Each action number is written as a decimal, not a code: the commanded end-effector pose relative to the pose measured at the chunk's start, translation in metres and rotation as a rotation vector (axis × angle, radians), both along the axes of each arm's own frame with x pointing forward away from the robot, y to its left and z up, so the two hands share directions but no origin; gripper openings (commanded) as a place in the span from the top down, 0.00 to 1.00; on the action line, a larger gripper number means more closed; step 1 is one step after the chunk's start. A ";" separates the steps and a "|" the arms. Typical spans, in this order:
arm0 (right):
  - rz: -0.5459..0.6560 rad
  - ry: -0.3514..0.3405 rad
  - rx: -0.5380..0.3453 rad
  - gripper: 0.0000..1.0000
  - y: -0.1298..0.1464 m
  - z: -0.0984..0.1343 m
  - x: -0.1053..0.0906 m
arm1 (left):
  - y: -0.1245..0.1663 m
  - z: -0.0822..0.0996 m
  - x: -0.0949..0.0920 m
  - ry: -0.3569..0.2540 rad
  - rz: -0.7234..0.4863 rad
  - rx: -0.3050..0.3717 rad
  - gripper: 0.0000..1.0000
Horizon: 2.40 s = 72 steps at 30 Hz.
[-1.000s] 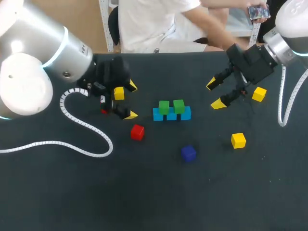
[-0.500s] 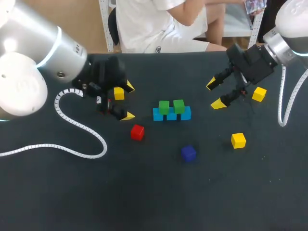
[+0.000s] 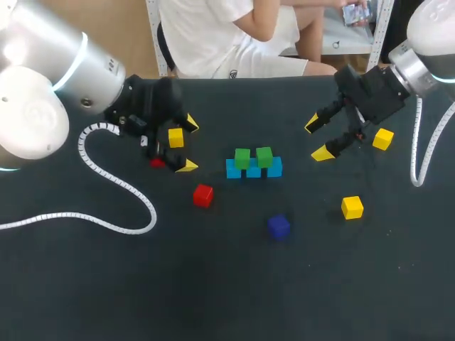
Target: Place the blue cubes, place green cubes on the blue cubes, place the yellow cubes on the green cubes, then place the red cubes on the yellow cubes, and place purple cube on the red cubes.
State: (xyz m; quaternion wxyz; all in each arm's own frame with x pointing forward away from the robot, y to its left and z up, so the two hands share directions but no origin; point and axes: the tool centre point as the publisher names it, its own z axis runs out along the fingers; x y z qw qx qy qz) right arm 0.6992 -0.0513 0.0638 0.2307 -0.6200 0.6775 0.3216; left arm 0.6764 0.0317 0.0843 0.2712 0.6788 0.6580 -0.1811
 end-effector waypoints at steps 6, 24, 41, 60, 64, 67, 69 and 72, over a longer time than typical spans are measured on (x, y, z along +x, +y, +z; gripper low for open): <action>0.000 -0.001 0.002 0.00 0.000 0.000 0.000 | -0.001 0.000 0.004 0.005 -0.005 0.002 0.00; -0.123 -0.002 -0.311 0.00 -0.026 -0.011 -0.051 | -0.001 0.000 0.004 0.005 -0.005 0.002 0.00; 0.136 -0.025 -0.394 0.00 -0.087 -0.029 -0.096 | -0.001 0.000 0.004 0.005 -0.005 0.002 0.00; 0.081 -0.026 -0.439 0.00 -0.092 -0.062 -0.086 | -0.001 0.000 0.004 0.005 -0.005 0.002 0.00; 0.099 -0.010 -0.424 0.00 -0.085 -0.071 -0.085 | -0.001 0.000 0.004 0.005 -0.005 0.002 0.00; 0.103 -0.011 -0.412 0.00 -0.082 -0.075 -0.081 | -0.001 0.000 0.004 0.005 -0.005 0.002 0.00; 0.102 -0.012 -0.408 0.00 -0.081 -0.076 -0.077 | -0.001 0.000 0.004 0.005 -0.005 0.002 0.00; 0.106 -0.019 -0.404 0.00 -0.079 -0.076 -0.073 | -0.001 0.000 0.004 0.005 -0.005 0.002 0.00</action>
